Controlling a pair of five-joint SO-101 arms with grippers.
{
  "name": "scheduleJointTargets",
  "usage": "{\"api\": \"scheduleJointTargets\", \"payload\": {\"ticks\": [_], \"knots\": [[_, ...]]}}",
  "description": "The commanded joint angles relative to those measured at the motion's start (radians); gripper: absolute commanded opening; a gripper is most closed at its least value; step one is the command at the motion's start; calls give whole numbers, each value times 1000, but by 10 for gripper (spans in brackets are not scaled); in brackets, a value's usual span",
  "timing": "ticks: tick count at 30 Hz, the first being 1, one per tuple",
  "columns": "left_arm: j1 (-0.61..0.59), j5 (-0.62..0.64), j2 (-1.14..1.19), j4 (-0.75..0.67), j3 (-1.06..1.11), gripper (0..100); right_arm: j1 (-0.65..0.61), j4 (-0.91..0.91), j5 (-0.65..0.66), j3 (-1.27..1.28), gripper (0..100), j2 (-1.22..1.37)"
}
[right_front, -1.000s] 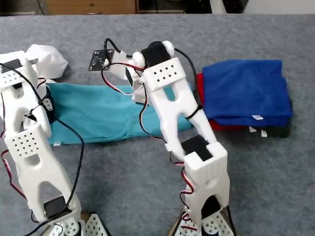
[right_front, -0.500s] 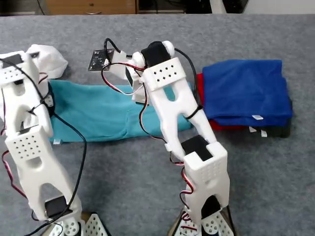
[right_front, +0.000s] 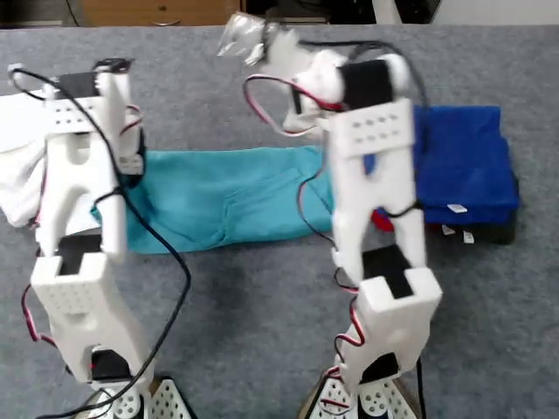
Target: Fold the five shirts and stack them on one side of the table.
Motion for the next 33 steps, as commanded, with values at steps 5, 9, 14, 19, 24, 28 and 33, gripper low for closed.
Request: {"api": "scheduleJointTargets", "payload": {"ticks": [5,9,14,19,24,28,33], "knots": [[245,89,-142,9,-21,19,147,-31,-164,-229,2,-97],[381,87,-157,5,-89,19,231,-6,-215,-320,2,-96],[511,89,-113,-92,-175,19,351,12,-216,-334,2,-96],[609,166,-25,-218,-206,19,421,11,-206,-328,2,-82],[661,219,70,-258,-256,19,446,9,-178,-321,2,-77],[663,247,124,-250,-330,19,447,8,-178,-323,2,-77],[658,308,156,-213,-417,116,446,9,-180,-321,5,-77]]}}
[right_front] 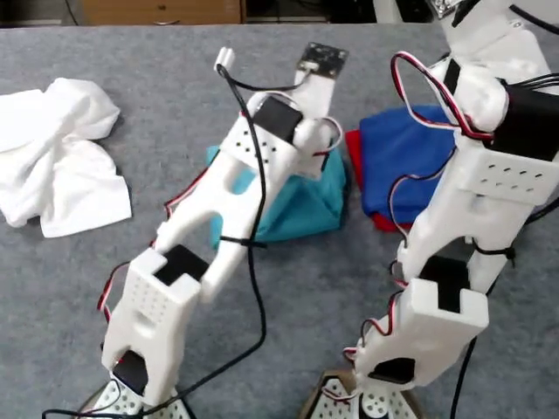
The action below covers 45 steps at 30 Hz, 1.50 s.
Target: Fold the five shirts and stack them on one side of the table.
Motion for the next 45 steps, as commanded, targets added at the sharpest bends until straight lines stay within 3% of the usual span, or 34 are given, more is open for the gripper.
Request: {"api": "scheduleJointTargets", "payload": {"ticks": [1,3,5,12,17,22,25,29,33,39,45], "knots": [[3,66,-10,38,-95,168,12,9,5,-22,5,-27],[-17,141,-16,66,-127,238,12,12,5,-21,5,-27],[-61,166,-18,74,-184,239,5,12,5,-13,5,-22],[-367,97,-8,250,-537,88,-114,14,-14,196,5,22],[-666,25,-18,249,-522,19,-369,-11,-52,404,5,68],[-835,-49,-19,249,-388,19,-598,-95,-52,549,4,186],[-908,-83,-21,249,-308,19,-651,-121,-52,593,3,300],[-967,-87,-73,249,-199,19,-633,-129,-48,565,2,467],[-970,-97,-137,247,-95,19,-529,-129,-46,449,2,605],[-945,-114,-174,245,-20,19,-366,-127,-44,101,2,776],[-918,-112,-177,245,-3,19,-323,-129,-44,-282,2,880]]}}
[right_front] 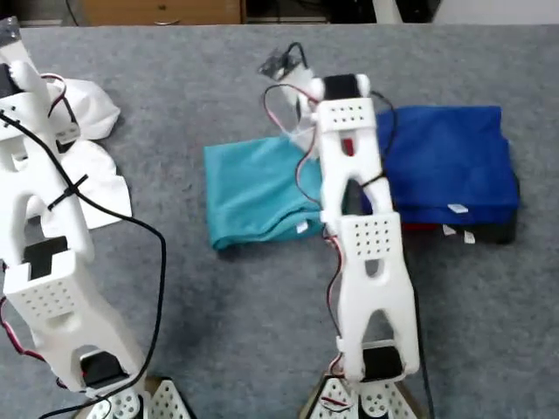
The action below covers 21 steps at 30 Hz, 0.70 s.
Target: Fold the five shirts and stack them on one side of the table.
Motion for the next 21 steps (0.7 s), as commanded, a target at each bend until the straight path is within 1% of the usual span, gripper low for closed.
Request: {"api": "scheduleJointTargets", "payload": {"ticks": [1,5,8,9,12,14,16,21], "knots": [[15,-5,-65,9,-5,19,22,-12,-3,-246,3,21],[12,-6,-64,9,-5,19,22,23,52,-348,3,82],[14,-8,-62,9,-5,19,13,137,54,-343,2,59],[15,-8,-59,9,-5,19,12,141,44,-334,2,42],[68,-3,-56,9,-3,19,36,140,-43,-286,2,-38],[138,-3,-56,8,-3,19,38,141,-54,-182,2,-122],[216,-3,-54,-5,-5,19,28,141,-54,-7,2,-236],[341,-2,18,-224,38,19,-13,117,-49,504,2,-518]]}}
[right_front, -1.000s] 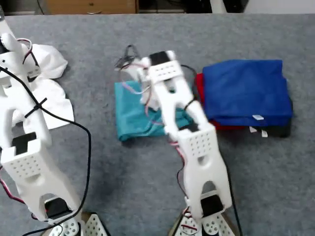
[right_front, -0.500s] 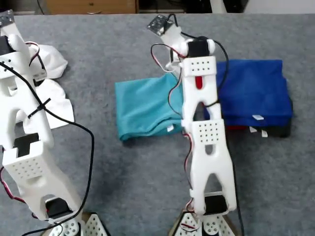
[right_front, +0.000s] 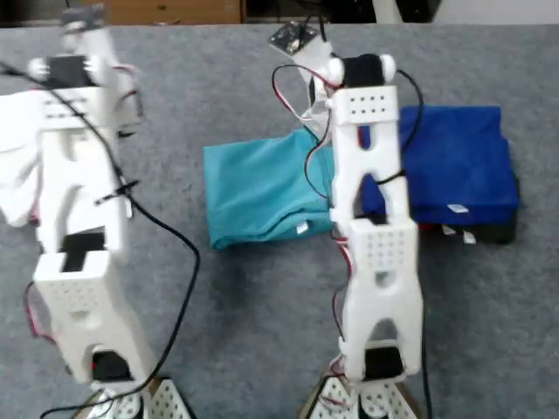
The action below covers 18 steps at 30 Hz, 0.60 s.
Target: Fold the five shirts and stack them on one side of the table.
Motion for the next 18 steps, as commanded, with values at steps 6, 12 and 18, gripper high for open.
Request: {"api": "scheduleJointTargets", "payload": {"ticks": [6,12,18], "knots": [[186,-2,179,-261,18,19,-16,-272,-2,704,2,-269],[262,-2,387,-270,-60,19,56,-322,-2,865,2,-251],[261,100,610,-273,-232,19,145,-322,44,905,2,-275]]}}
